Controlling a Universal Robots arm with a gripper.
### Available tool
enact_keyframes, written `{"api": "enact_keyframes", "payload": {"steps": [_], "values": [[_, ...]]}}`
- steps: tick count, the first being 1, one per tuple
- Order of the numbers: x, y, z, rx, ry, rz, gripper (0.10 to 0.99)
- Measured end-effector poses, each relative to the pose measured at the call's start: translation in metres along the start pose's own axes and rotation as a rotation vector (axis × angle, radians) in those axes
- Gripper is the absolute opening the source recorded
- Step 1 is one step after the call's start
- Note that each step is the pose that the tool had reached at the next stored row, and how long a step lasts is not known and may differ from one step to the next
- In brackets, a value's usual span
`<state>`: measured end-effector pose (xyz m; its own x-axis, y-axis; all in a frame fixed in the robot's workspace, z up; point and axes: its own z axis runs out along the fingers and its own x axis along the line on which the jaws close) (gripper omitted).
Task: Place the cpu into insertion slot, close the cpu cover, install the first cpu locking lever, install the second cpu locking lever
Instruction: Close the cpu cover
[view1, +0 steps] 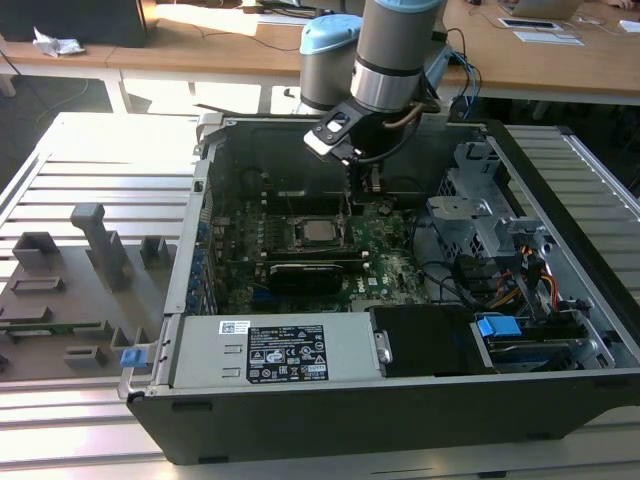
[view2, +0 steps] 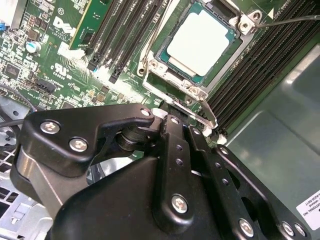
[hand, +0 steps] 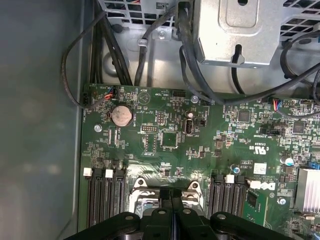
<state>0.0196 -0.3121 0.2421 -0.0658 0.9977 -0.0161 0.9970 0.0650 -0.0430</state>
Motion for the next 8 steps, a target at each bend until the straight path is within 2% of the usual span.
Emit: {"api": "enact_keyframes", "payload": {"steps": [8], "values": [[0.0005, -0.006, 0.0009, 0.0, 0.0002, 0.0, 0.106]]}}
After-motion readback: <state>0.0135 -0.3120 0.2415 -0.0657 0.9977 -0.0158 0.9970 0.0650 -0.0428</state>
